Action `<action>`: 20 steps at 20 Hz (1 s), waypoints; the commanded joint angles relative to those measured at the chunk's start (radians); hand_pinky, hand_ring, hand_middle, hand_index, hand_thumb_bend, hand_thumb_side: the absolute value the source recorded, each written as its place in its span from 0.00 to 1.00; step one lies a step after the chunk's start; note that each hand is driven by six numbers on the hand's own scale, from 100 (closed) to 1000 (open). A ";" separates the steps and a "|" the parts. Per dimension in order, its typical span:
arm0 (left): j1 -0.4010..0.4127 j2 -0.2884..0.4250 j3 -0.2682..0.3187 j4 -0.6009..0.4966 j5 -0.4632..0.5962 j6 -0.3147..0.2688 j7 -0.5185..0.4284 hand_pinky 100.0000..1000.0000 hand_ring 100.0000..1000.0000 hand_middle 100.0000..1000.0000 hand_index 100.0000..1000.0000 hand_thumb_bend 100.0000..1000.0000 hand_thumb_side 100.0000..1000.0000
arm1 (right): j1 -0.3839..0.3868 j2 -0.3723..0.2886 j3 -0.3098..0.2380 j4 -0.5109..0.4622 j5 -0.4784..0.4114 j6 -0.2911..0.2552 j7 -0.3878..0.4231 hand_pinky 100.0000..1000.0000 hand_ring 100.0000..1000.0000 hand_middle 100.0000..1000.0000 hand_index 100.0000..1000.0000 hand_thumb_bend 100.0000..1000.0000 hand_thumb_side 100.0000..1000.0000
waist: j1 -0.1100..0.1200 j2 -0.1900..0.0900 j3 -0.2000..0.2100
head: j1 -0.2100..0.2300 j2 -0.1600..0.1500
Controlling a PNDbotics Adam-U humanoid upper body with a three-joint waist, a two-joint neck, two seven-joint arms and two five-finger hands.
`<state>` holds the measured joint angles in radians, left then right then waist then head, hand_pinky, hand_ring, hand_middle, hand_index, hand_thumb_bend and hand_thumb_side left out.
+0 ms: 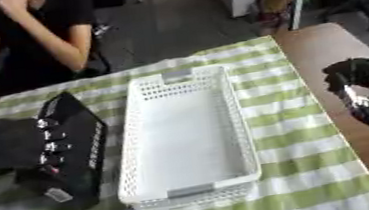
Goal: Pick up objects on the table and place them in the box.
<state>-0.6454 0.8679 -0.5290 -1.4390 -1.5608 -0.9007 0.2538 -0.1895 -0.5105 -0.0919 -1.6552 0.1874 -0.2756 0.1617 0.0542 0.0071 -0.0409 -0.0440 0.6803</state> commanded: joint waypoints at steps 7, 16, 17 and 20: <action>-0.032 0.124 0.112 -0.070 -0.025 0.052 -0.016 0.42 0.28 0.30 0.42 0.41 0.00 | 0.001 -0.024 -0.016 -0.005 0.002 0.001 -0.005 0.45 0.48 0.51 0.69 0.16 0.71 | 0.003 -0.013 0.014 | -0.009 -0.019; -0.132 0.067 0.135 -0.186 0.001 0.096 -0.013 0.44 0.28 0.29 0.41 0.47 0.00 | 0.004 -0.019 -0.016 -0.003 0.004 0.001 -0.005 0.45 0.49 0.51 0.69 0.16 0.71 | 0.001 -0.022 0.019 | -0.014 -0.020; -0.159 0.049 0.131 -0.203 0.012 0.092 -0.017 0.44 0.28 0.29 0.41 0.47 0.00 | 0.005 -0.018 -0.015 -0.003 0.004 0.001 -0.004 0.45 0.48 0.51 0.69 0.16 0.71 | 0.000 -0.023 0.019 | -0.015 -0.020; -0.226 -0.003 0.121 -0.239 0.027 0.078 -0.027 0.44 0.28 0.29 0.41 0.47 0.00 | 0.006 -0.016 -0.014 -0.003 0.004 0.001 -0.003 0.45 0.48 0.51 0.69 0.16 0.71 | -0.001 -0.026 0.020 | -0.016 -0.021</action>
<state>-0.8475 0.8671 -0.4165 -1.6549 -1.5461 -0.8203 0.2324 -0.1809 -0.5104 -0.0981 -1.6461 0.1886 -0.2735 0.1585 0.0585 -0.0062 -0.0227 -0.0457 0.6793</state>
